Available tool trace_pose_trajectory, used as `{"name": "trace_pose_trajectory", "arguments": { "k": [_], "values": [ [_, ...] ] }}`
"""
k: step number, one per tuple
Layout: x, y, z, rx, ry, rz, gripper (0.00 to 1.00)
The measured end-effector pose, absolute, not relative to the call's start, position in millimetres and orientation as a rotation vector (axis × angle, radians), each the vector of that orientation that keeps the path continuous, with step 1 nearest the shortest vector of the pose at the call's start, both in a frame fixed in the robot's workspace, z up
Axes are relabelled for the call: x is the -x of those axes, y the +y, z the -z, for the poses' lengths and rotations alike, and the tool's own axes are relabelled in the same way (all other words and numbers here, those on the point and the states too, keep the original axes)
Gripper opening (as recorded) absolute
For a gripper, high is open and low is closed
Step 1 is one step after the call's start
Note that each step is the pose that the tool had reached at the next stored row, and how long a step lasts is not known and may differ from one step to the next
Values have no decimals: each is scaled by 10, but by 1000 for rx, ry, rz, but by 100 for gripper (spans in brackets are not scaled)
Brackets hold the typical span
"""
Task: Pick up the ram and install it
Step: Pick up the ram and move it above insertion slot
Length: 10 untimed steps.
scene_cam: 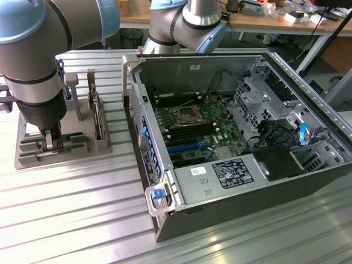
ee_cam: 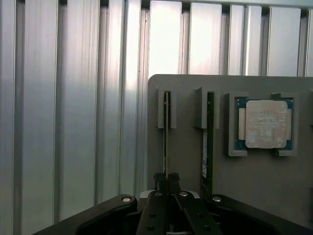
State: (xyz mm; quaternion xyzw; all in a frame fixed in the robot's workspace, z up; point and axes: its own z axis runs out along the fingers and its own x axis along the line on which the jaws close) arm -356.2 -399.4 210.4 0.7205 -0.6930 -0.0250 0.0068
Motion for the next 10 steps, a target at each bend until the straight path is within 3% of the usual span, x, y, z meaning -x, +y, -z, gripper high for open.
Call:
{"name": "trace_pose_trajectory", "arguments": {
  "k": [10],
  "values": [
    [3562,-3994,-2205,-2254,-2168,78,12]
  ]
}}
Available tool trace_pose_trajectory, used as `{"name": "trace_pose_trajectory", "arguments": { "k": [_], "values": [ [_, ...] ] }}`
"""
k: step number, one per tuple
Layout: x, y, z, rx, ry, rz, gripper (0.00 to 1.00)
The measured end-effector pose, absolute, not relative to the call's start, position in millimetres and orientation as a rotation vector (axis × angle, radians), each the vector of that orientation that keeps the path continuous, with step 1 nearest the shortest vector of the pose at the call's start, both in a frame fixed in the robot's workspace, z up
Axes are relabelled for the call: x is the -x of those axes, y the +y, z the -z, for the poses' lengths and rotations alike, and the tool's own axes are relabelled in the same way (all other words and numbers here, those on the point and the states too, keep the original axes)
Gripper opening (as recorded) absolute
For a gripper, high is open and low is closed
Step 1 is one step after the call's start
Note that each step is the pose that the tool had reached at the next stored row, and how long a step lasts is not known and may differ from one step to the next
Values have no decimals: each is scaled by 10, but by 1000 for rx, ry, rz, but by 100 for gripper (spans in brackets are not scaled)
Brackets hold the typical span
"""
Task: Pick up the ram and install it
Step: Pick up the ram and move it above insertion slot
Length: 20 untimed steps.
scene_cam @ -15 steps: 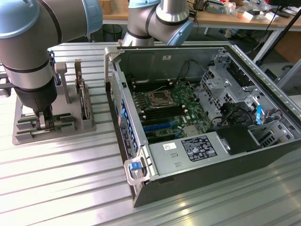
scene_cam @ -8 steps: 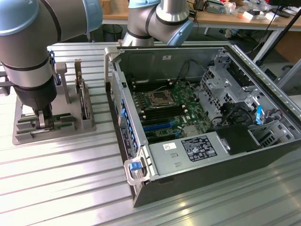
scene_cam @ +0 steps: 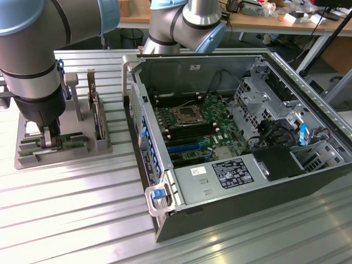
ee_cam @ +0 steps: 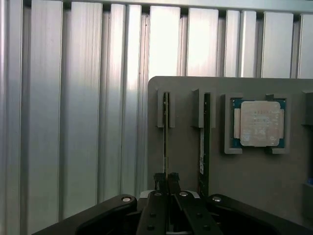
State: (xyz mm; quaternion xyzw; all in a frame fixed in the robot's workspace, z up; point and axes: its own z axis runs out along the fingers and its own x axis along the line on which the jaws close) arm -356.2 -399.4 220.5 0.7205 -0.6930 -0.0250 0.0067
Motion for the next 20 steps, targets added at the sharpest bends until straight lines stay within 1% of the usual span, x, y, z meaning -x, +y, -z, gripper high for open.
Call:
{"name": "trace_pose_trajectory", "arguments": {
  "k": [20],
  "values": [
    [3562,-3994,-2379,-2254,-2168,78,12]
  ]
}}
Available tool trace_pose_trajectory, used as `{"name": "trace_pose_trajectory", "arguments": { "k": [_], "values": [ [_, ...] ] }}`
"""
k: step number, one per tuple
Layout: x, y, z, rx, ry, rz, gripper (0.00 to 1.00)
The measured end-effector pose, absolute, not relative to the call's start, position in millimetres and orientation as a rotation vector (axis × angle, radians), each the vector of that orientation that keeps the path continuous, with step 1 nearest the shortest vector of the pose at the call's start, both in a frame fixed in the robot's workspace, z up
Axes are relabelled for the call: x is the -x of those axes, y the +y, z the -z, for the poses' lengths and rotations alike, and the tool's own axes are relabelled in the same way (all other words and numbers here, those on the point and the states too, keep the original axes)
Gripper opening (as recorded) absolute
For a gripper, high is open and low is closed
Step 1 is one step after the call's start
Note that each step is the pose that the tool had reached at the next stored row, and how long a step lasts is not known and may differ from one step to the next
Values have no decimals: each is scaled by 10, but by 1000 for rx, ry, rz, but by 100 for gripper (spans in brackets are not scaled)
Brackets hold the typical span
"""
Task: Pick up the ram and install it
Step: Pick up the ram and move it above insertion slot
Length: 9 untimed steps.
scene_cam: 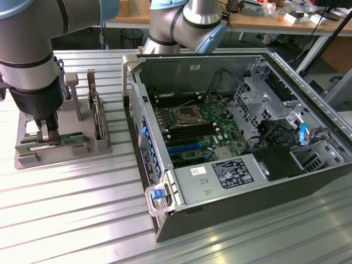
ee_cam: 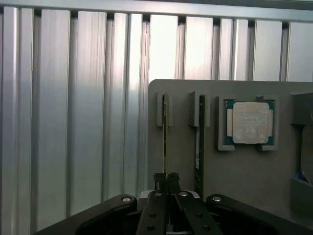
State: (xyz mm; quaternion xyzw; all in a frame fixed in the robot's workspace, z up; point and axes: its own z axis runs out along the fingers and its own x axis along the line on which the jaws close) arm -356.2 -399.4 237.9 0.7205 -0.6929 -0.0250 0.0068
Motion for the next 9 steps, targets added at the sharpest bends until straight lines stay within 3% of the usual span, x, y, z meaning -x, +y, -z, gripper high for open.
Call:
{"name": "trace_pose_trajectory", "arguments": {
  "k": [9],
  "values": [
    [3562,-3994,-2487,-2254,-2168,78,12]
  ]
}}
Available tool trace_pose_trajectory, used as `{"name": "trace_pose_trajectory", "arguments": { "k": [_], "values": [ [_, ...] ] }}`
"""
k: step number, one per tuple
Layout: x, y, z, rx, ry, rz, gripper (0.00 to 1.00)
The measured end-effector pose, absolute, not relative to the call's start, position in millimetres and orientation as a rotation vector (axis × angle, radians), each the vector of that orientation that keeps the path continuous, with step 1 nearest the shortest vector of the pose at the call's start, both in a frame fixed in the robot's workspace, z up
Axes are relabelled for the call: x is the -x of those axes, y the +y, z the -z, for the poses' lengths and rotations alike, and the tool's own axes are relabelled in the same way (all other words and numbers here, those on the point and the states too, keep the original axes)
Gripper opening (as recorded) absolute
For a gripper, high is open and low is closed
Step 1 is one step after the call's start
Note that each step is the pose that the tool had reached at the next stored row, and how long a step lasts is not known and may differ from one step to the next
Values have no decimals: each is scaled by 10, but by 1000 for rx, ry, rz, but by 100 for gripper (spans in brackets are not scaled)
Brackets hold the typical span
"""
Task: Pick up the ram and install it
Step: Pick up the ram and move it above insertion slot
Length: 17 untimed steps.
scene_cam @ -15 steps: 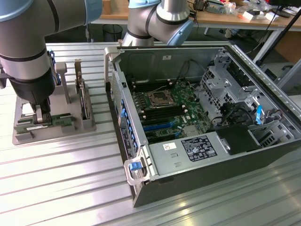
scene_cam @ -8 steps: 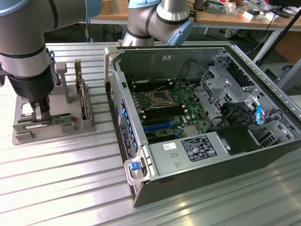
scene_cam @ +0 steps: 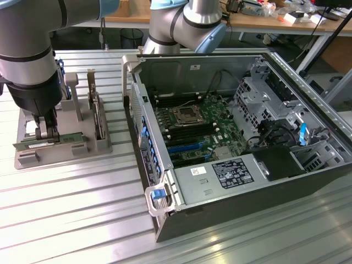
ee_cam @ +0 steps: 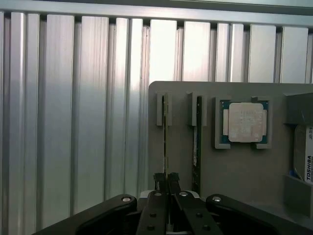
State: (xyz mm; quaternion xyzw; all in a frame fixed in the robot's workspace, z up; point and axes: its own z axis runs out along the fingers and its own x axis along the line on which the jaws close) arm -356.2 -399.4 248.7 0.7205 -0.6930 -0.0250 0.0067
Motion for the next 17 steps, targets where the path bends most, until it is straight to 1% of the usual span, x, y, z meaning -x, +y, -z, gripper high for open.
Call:
{"name": "trace_pose_trajectory", "arguments": {
  "k": [17],
  "values": [
    [3562,-3994,-2639,-2254,-2168,78,12]
  ]
}}
